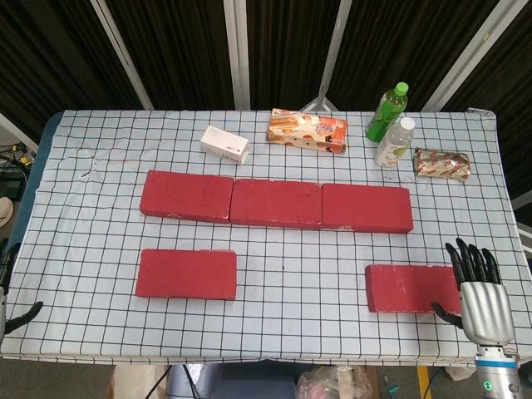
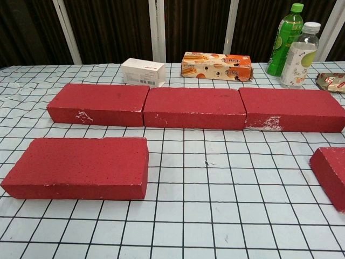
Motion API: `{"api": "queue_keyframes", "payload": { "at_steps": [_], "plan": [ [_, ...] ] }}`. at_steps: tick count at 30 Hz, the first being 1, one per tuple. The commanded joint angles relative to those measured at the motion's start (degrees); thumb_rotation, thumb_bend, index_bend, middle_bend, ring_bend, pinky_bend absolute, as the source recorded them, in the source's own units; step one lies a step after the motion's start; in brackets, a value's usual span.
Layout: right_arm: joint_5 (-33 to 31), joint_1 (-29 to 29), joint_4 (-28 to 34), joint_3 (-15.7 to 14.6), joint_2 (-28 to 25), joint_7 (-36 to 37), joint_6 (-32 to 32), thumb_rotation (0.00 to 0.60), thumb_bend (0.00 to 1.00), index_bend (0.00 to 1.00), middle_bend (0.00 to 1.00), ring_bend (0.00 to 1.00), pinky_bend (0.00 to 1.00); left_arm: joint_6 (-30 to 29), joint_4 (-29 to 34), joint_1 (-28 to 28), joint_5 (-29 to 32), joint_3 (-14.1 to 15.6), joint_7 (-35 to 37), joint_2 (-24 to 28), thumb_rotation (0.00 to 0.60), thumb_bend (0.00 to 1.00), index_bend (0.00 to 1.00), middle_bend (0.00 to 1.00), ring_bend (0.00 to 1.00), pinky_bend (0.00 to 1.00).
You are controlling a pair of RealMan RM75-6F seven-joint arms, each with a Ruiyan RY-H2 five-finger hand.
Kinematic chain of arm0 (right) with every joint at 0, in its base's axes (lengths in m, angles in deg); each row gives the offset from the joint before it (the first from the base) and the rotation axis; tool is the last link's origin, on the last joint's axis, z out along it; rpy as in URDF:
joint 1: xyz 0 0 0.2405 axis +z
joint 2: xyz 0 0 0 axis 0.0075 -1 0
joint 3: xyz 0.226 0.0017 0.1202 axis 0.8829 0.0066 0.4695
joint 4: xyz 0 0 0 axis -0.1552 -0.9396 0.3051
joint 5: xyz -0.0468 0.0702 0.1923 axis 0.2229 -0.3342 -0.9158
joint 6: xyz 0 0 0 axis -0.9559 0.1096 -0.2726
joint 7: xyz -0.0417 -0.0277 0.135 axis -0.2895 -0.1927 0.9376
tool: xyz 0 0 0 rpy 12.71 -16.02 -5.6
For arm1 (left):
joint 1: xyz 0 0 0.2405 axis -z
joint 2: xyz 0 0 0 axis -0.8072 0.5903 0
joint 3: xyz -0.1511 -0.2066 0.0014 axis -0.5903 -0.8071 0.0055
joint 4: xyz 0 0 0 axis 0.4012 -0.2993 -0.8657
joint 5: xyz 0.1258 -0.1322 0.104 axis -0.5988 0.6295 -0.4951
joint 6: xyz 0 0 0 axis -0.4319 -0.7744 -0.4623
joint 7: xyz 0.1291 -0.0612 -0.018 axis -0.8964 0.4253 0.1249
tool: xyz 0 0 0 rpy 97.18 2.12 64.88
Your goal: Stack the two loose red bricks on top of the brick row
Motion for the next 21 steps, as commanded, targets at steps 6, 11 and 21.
{"api": "queue_keyframes", "payload": {
  "at_steps": [6, 11, 21],
  "plan": [
    [-0.1, 0.1, 0.2, -0.3, -0.4, 0.2, -0.6, 0.6, 0.15, 0.01, 0.0, 0.0, 0.0, -0.7, 0.1, -0.3, -1.0, 0.3, 0.0, 0.0, 0.6, 0.0, 0.02, 0.0, 0.0, 0.17],
    [-0.1, 0.7, 1.2, -1.2, -1.5, 2.0, -2.9, 0.6, 0.15, 0.0, 0.0, 0.0, 0.0, -0.6, -0.1, -0.3, -0.6, 0.0, 0.4, 0.1, 0.6, 0.0, 0.03, 0.0, 0.0, 0.17],
    [-3.6, 4.1, 2.1, -2.8, -6.2, 2.8, -12.9, 0.6, 0.15, 0.0, 0.0, 0.0, 0.0, -1.0, 0.2, -0.6, -0.7, 0.1, 0.8, 0.5, 0.6, 0.0, 0.02, 0.0, 0.0, 0.17]
  ]
}}
